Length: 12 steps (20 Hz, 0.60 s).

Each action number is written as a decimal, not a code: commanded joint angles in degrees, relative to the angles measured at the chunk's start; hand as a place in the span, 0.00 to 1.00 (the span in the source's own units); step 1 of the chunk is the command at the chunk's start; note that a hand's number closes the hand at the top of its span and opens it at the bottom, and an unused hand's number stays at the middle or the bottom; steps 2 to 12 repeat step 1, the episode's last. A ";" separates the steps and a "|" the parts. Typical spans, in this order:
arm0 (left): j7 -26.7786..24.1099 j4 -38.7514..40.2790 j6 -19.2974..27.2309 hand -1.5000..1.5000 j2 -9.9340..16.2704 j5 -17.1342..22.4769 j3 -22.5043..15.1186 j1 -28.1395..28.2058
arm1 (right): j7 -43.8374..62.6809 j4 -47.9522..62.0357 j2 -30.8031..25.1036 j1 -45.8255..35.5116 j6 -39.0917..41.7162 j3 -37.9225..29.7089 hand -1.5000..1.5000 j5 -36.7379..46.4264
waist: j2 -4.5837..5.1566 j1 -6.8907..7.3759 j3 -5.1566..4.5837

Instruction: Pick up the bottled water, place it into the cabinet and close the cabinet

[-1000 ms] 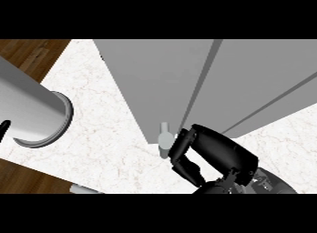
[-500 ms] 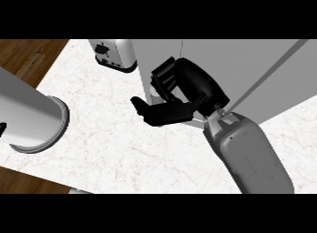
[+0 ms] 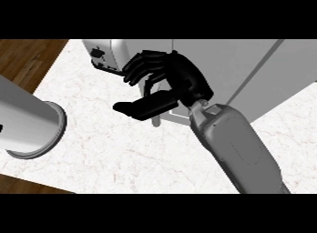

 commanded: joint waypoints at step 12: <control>0.59 0.74 -0.48 0.00 0.70 0.99 0.99 -0.12 | -5.08 9.45 -0.03 -8.94 -6.99 -5.96 0.00 -0.30 | 1.61 0.19 -0.23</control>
